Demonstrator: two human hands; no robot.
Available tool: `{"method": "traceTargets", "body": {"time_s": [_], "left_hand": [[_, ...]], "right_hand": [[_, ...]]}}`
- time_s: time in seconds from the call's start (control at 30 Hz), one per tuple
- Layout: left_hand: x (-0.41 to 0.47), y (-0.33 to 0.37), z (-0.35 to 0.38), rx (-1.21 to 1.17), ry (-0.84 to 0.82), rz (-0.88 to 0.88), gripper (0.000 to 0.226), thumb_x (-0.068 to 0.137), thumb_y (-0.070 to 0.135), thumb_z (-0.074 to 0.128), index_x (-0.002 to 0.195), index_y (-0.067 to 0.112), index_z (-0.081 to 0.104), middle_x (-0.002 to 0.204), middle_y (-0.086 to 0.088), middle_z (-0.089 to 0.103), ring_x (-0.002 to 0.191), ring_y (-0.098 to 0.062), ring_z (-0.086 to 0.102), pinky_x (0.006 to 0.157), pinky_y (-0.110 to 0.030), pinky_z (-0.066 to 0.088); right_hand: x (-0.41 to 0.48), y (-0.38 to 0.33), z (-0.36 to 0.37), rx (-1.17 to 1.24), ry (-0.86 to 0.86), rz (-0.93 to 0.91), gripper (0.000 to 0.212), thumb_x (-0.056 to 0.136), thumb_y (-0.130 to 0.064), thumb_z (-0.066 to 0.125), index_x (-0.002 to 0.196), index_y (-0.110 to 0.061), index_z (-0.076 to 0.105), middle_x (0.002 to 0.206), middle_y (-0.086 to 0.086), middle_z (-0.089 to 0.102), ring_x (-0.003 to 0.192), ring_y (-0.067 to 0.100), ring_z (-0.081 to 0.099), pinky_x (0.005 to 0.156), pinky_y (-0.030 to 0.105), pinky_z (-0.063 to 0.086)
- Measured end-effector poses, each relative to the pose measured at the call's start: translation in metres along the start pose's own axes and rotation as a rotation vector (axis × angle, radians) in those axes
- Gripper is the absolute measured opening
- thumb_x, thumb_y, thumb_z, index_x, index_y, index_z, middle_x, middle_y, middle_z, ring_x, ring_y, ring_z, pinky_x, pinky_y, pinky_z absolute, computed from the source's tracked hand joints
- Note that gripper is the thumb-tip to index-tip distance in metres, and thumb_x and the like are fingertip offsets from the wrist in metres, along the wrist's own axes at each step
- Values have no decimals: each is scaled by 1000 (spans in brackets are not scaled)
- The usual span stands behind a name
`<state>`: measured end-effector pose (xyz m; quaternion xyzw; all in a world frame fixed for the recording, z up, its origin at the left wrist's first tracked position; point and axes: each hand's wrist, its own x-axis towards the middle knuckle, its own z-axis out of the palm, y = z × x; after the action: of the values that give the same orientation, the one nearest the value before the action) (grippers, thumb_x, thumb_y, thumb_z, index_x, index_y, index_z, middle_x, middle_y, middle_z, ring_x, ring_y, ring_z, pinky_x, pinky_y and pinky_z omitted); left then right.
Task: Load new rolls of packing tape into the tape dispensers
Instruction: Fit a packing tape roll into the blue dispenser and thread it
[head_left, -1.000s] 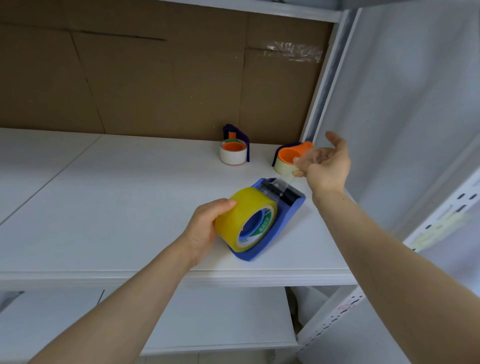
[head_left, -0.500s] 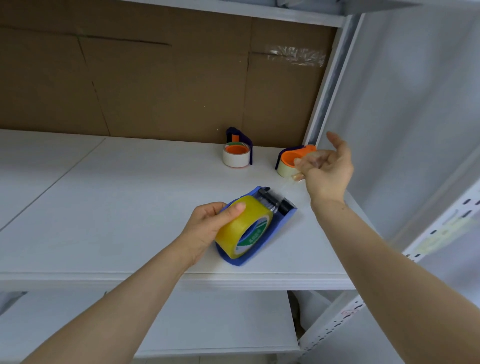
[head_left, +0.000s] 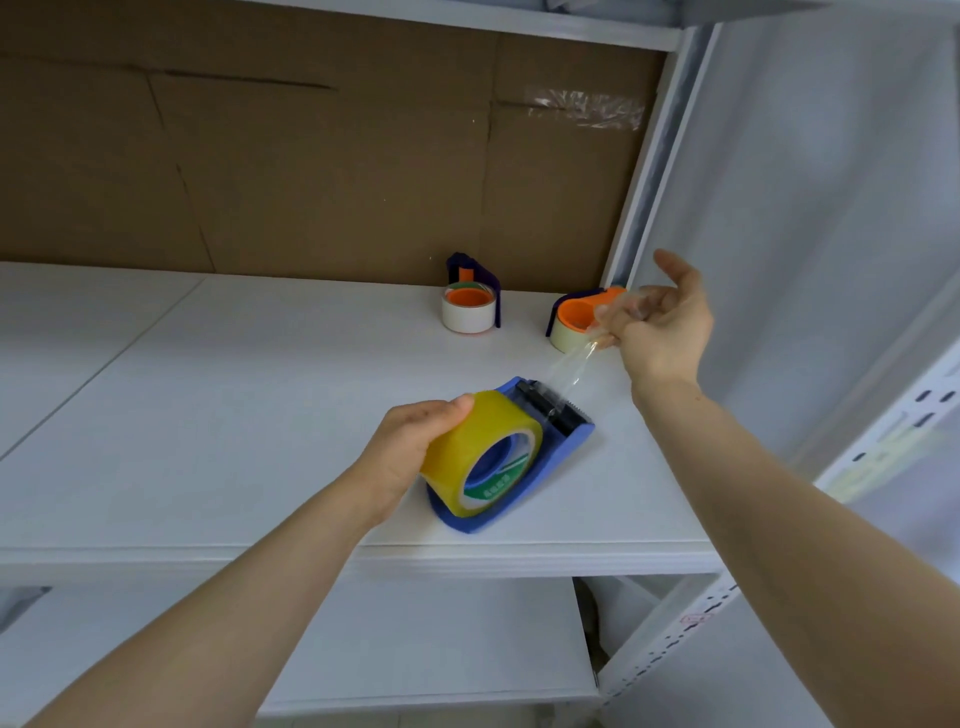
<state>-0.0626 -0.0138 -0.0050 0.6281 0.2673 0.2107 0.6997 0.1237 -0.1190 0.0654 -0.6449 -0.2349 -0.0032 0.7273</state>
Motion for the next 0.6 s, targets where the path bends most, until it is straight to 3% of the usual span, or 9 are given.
{"method": "traceTargets", "body": {"time_s": [0.1,0.2,0.27,0.37,0.47,0.53,0.6], "left_hand": [[0,7,2,61,41,-15,65,66,55,62,100,0,68,92,-14,71,87,-26,66,81,-33,53],[3,11,2,102,98,-17,51,72,54,64,82,3,67,69,-6,67,63,-16,63,61,-21,53],[4,11,3,118,157,-19,47,72,55,65,74,8,63,61,-4,64,56,-15,61,58,-22,52],[6,8,3,55,250,-56,47,74,57,64,67,11,57,60,-6,61,57,-19,59,61,-26,51],[6,7,2,-21,301,-67,46,77,55,63,62,13,53,57,-6,59,57,-20,59,59,-26,51],[5,5,1,-80,318,-65,43,78,52,64,62,13,54,51,-2,59,54,-17,59,55,-24,50],[4,3,0,-126,325,-66,40,79,49,65,63,14,56,48,0,59,52,-15,59,52,-23,50]], "right_hand": [[6,-8,1,53,61,-26,69,69,24,59,127,-11,45,63,-1,44,62,20,55,58,37,57],[13,-11,-1,73,99,-23,68,68,21,65,125,-12,48,62,-4,42,59,13,50,74,47,58],[15,-9,-3,60,83,10,67,70,21,63,127,-10,46,63,-3,40,57,12,51,72,43,59],[17,1,-8,57,75,168,66,75,20,62,132,-8,41,72,1,48,58,16,60,56,32,57],[19,13,-14,122,77,366,65,76,12,68,132,-7,40,101,10,53,73,25,65,57,28,57],[17,16,-14,227,52,503,53,76,9,70,121,-6,46,103,12,56,67,19,63,61,28,57],[14,20,-14,309,-34,621,26,77,7,70,92,-4,52,87,7,59,64,13,61,58,24,55]]}}
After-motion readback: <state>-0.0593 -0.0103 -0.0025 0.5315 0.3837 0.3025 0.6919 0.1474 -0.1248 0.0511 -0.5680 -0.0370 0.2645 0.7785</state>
